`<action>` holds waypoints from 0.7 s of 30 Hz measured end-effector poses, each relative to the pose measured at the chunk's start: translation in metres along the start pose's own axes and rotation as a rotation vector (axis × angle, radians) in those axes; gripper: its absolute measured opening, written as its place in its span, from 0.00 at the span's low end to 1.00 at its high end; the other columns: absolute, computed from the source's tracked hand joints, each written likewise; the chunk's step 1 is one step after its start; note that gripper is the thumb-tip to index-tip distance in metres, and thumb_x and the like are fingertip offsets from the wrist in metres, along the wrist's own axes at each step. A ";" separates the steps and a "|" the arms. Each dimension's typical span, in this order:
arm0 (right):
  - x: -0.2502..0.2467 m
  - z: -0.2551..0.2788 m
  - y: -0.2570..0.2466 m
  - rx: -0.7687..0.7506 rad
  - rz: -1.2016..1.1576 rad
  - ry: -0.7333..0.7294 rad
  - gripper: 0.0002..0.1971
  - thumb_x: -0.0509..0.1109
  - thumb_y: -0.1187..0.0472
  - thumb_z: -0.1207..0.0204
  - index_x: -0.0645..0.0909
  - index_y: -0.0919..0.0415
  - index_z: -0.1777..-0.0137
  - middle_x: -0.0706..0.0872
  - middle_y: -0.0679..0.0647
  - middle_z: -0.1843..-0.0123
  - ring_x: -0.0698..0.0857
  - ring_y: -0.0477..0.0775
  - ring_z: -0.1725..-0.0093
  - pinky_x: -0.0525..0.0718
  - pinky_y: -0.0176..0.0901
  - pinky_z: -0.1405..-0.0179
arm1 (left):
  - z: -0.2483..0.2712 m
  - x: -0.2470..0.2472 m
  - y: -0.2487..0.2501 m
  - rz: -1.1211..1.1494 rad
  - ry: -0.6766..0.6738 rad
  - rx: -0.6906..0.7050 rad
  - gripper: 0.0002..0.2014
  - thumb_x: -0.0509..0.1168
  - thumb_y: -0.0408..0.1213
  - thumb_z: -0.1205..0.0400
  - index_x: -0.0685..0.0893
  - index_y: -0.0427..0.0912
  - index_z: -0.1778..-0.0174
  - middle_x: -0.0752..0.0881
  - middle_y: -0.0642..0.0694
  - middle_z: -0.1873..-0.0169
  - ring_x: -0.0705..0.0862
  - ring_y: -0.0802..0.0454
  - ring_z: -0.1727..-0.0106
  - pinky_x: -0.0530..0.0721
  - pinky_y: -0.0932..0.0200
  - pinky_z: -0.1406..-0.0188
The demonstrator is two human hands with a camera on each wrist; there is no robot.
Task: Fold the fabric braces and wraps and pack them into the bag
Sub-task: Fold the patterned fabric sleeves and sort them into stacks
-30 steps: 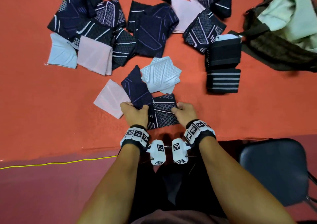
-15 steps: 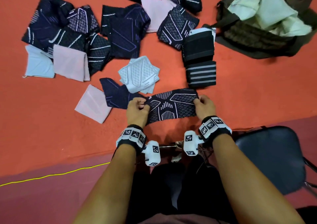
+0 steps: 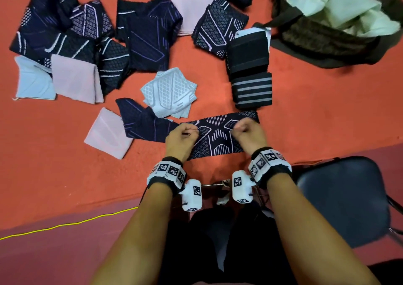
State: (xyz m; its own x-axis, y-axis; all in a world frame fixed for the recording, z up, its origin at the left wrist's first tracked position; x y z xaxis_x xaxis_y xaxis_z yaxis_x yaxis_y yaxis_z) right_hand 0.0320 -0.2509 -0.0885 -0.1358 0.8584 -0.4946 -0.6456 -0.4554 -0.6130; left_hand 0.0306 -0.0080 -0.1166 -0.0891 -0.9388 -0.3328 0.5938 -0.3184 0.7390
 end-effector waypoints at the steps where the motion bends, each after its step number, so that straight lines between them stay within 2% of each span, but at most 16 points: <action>1: 0.020 0.002 -0.006 -0.030 0.009 -0.090 0.08 0.73 0.64 0.24 0.82 0.49 0.59 0.87 0.43 0.59 0.86 0.46 0.56 0.81 0.39 0.52 | -0.001 0.009 0.004 -0.038 -0.028 0.023 0.05 0.72 0.34 0.21 0.88 0.50 0.55 0.88 0.52 0.60 0.84 0.60 0.63 0.83 0.69 0.58; 3: 0.059 0.008 -0.014 -0.076 0.031 -0.242 0.08 0.73 0.63 0.25 0.84 0.47 0.54 0.89 0.44 0.56 0.88 0.47 0.52 0.84 0.44 0.47 | 0.000 0.025 0.007 -0.081 -0.088 0.065 0.09 0.74 0.30 0.23 0.88 0.47 0.50 0.86 0.50 0.55 0.82 0.61 0.62 0.81 0.73 0.55; 5: 0.085 0.015 -0.012 -0.070 0.006 -0.313 0.13 0.72 0.66 0.24 0.84 0.50 0.43 0.88 0.47 0.52 0.86 0.48 0.49 0.84 0.44 0.42 | 0.003 0.026 0.003 -0.097 -0.086 0.092 0.14 0.73 0.24 0.25 0.87 0.47 0.50 0.85 0.47 0.54 0.81 0.60 0.63 0.80 0.69 0.53; 7: 0.081 0.014 -0.002 -0.042 0.010 -0.256 0.17 0.71 0.68 0.24 0.82 0.52 0.38 0.89 0.45 0.51 0.86 0.48 0.48 0.84 0.42 0.42 | 0.005 0.016 -0.006 -0.120 -0.036 0.074 0.16 0.73 0.23 0.26 0.85 0.48 0.50 0.83 0.45 0.59 0.78 0.58 0.67 0.79 0.67 0.56; 10: 0.040 0.004 0.015 0.010 0.051 -0.035 0.17 0.69 0.67 0.24 0.80 0.50 0.38 0.87 0.40 0.56 0.87 0.50 0.50 0.82 0.43 0.46 | 0.005 -0.008 -0.015 -0.162 0.048 0.029 0.18 0.75 0.28 0.27 0.80 0.51 0.48 0.79 0.51 0.66 0.78 0.55 0.65 0.80 0.57 0.54; 11: 0.027 0.001 0.021 0.027 0.055 0.014 0.17 0.68 0.67 0.24 0.80 0.50 0.38 0.86 0.41 0.56 0.87 0.51 0.50 0.81 0.43 0.46 | 0.006 -0.015 -0.014 -0.178 0.078 0.035 0.19 0.77 0.29 0.28 0.79 0.50 0.46 0.79 0.51 0.64 0.78 0.55 0.63 0.81 0.55 0.52; 13: 0.012 -0.005 0.027 0.020 0.059 0.046 0.17 0.69 0.68 0.24 0.79 0.51 0.38 0.87 0.46 0.54 0.86 0.54 0.50 0.83 0.48 0.44 | 0.007 -0.022 -0.009 -0.209 0.124 0.053 0.24 0.79 0.32 0.30 0.79 0.48 0.41 0.80 0.47 0.55 0.80 0.53 0.56 0.83 0.52 0.46; 15: 0.011 -0.008 0.029 0.006 0.073 0.007 0.19 0.70 0.68 0.24 0.79 0.50 0.36 0.87 0.48 0.52 0.86 0.54 0.49 0.85 0.53 0.42 | 0.008 -0.018 -0.008 -0.260 0.149 0.036 0.34 0.80 0.35 0.31 0.76 0.44 0.29 0.77 0.41 0.43 0.80 0.48 0.45 0.81 0.52 0.36; 17: 0.020 -0.007 0.024 -0.016 0.065 -0.068 0.22 0.70 0.67 0.24 0.79 0.47 0.32 0.87 0.46 0.51 0.86 0.51 0.47 0.83 0.47 0.42 | 0.009 -0.011 -0.007 -0.278 0.152 0.006 0.39 0.80 0.37 0.29 0.72 0.42 0.22 0.76 0.39 0.36 0.80 0.44 0.37 0.78 0.52 0.30; 19: 0.034 -0.001 0.014 -0.053 0.062 -0.149 0.26 0.70 0.66 0.23 0.78 0.45 0.27 0.86 0.44 0.47 0.84 0.47 0.45 0.80 0.41 0.43 | 0.010 -0.007 -0.008 -0.227 0.131 -0.056 0.37 0.79 0.38 0.26 0.71 0.41 0.22 0.81 0.44 0.36 0.82 0.48 0.38 0.77 0.59 0.35; 21: 0.044 0.003 0.006 -0.063 0.073 -0.190 0.28 0.70 0.65 0.22 0.75 0.45 0.24 0.84 0.43 0.44 0.83 0.46 0.44 0.81 0.42 0.42 | 0.010 -0.003 -0.012 -0.210 0.079 -0.112 0.30 0.77 0.41 0.24 0.74 0.40 0.29 0.85 0.47 0.41 0.83 0.50 0.43 0.76 0.64 0.45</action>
State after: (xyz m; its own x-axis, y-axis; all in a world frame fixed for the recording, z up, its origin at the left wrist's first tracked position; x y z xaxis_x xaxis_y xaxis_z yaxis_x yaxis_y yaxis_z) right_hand 0.0203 -0.2149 -0.1126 -0.3235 0.8488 -0.4181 -0.5812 -0.5269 -0.6201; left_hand 0.0156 -0.0028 -0.1182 -0.1599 -0.8387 -0.5205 0.6538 -0.4850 0.5807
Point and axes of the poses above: each hand's wrist, its own z-axis away from the middle knuckle, its own x-axis out of the palm, y = z × x, the point moved 10 cm from there along -z, towards the middle knuckle
